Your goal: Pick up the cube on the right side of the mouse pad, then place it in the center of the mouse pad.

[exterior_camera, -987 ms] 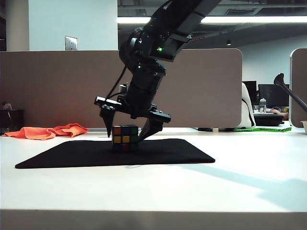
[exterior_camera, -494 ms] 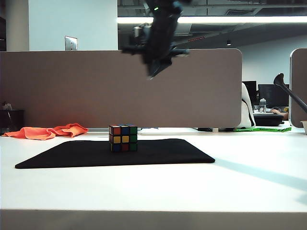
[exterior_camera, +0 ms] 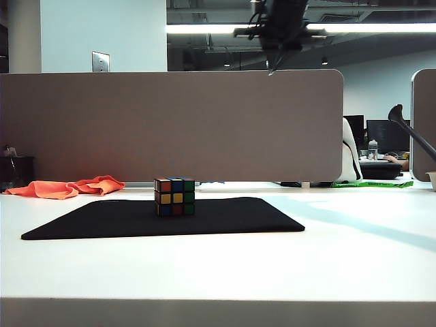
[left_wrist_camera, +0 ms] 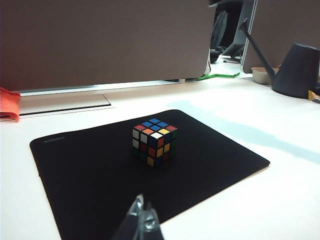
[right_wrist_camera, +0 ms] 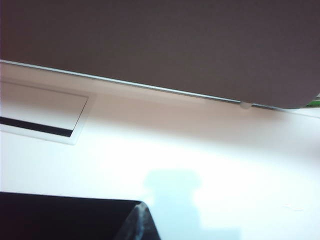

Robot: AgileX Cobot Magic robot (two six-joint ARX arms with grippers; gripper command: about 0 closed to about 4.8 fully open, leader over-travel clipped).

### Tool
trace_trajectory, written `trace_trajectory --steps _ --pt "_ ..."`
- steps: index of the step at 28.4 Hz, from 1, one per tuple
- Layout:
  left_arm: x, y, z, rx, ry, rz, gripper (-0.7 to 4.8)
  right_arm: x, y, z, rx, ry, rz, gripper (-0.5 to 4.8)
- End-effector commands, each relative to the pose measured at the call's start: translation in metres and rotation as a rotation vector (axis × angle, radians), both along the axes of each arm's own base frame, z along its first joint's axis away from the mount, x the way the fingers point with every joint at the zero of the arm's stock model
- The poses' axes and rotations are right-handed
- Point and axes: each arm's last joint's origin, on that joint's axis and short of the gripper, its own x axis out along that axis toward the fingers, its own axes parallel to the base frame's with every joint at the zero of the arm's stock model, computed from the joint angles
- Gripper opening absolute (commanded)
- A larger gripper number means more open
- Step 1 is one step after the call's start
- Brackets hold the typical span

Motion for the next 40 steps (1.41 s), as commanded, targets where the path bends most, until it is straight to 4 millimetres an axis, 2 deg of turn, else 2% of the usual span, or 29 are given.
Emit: trace_trajectory --steps 1,7,10,18,24,26,32,40 --pt "0.0 0.0 0.002 -0.002 -0.008 0.005 -0.06 -0.003 -0.022 0.015 0.014 -0.025 -0.007 -0.01" --pt "0.0 0.0 0.001 -0.002 -0.007 0.005 -0.06 -0.002 -0.049 0.022 0.002 -0.004 0.035 -0.01" --pt "0.0 0.0 0.001 -0.001 -0.007 0.005 -0.06 -0.006 -0.06 0.035 -0.002 -0.058 0.035 -0.01" --pt "0.0 0.0 0.001 -0.001 -0.003 0.007 -0.06 -0.019 -0.064 0.057 -0.001 -0.146 0.011 -0.01" --pt "0.0 0.0 0.001 -0.002 -0.003 0.013 -0.06 -0.037 -0.07 0.073 -0.012 -0.15 0.005 -0.01" --pt "0.0 0.0 0.001 -0.002 -0.003 0.013 -0.06 -0.055 -0.08 0.09 -0.006 -0.168 -0.003 -0.01" --pt "0.0 0.0 0.001 -0.002 -0.003 0.013 -0.06 -0.094 -0.09 0.12 0.003 -0.211 -0.005 -0.01" --pt "0.0 0.0 0.001 -0.003 -0.003 0.012 -0.06 -0.138 -0.101 0.136 -0.058 -0.154 0.019 -0.01"
